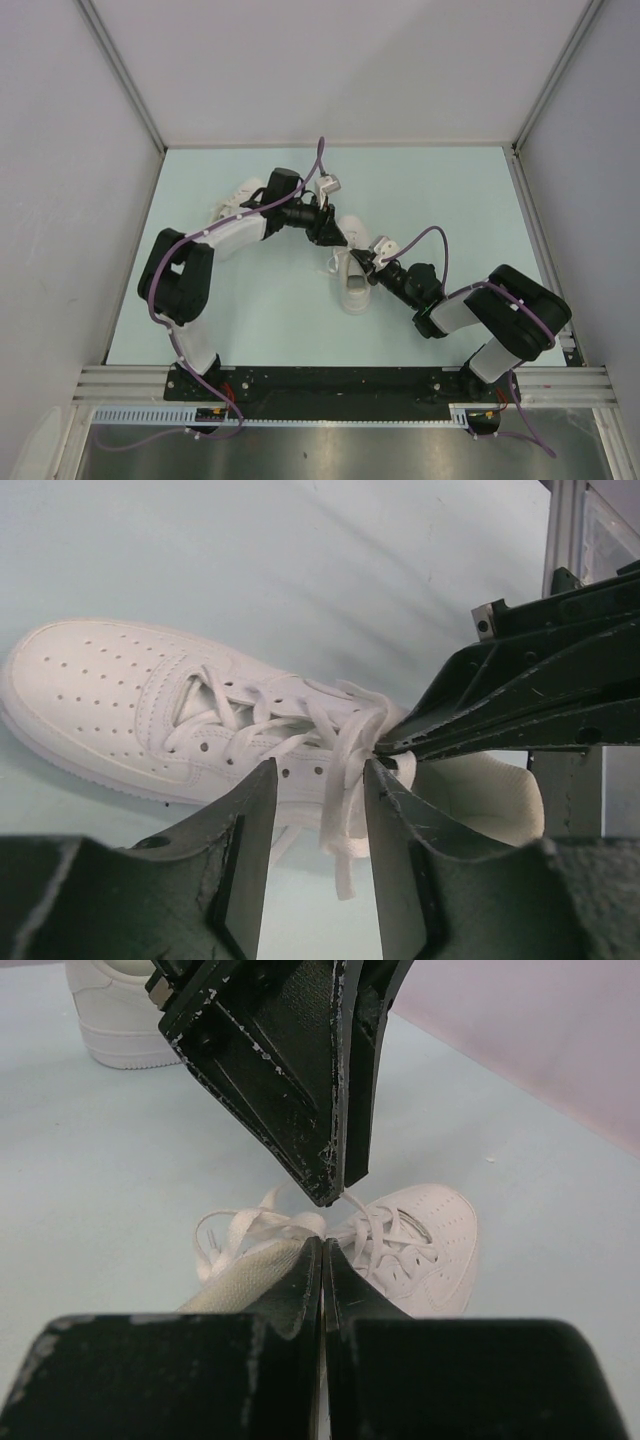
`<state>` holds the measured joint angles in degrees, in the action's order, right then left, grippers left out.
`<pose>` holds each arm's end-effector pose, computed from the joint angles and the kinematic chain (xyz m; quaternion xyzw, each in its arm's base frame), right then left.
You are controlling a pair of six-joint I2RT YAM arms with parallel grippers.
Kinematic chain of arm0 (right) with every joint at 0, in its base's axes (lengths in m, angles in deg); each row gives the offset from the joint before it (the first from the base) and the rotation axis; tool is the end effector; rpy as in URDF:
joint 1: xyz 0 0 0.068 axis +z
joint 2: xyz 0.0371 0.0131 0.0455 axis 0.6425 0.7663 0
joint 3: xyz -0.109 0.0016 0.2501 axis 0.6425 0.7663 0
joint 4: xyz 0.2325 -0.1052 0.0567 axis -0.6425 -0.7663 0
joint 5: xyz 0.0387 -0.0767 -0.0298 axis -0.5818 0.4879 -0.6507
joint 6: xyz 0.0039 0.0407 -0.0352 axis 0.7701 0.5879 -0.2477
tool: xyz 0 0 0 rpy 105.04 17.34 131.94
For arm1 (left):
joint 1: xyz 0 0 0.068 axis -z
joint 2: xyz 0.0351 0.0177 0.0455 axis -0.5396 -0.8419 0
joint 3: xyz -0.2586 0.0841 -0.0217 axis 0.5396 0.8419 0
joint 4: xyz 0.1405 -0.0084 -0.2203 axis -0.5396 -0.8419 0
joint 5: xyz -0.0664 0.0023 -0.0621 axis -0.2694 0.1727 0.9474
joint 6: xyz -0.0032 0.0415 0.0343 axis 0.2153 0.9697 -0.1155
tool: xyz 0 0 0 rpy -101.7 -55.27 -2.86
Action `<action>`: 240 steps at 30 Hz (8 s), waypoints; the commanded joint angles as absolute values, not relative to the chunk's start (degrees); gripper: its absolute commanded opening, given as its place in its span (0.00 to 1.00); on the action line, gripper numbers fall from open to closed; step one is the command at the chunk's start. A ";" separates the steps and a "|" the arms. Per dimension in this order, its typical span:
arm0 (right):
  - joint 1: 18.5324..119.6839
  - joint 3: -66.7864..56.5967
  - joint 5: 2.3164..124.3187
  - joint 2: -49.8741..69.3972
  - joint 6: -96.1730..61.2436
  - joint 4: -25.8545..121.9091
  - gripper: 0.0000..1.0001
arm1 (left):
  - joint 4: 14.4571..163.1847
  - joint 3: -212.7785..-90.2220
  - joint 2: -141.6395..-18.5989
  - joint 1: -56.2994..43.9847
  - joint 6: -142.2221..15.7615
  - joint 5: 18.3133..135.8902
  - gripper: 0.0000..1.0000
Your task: Tie the shoes
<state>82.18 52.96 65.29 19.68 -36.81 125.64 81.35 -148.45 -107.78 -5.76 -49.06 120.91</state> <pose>0.1913 0.1781 0.1667 -0.3463 0.5907 0.2191 0.6951 0.3357 -0.2018 0.2228 0.3884 0.7375 -0.4687 0.2925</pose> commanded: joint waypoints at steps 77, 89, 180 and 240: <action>86.65 47.69 80.27 24.83 -22.43 139.85 0.01 | 76.79 -140.24 -95.68 -3.21 -40.93 119.29 0.51; 86.91 47.78 80.01 24.75 -23.58 139.85 0.00 | 78.80 -139.18 -92.52 -7.60 -43.82 120.34 0.59; 86.39 49.88 76.06 22.29 -29.11 140.03 0.37 | 83.64 -146.92 -103.94 -4.80 -52.44 123.95 0.00; 62.22 14.73 21.04 21.50 -17.43 62.16 0.31 | 64.66 -160.01 -110.89 -4.44 -18.61 131.07 0.04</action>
<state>62.26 17.24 19.80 21.47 -16.90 62.10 65.11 -157.57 -111.19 -4.65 -22.35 127.65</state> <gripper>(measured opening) 0.305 0.044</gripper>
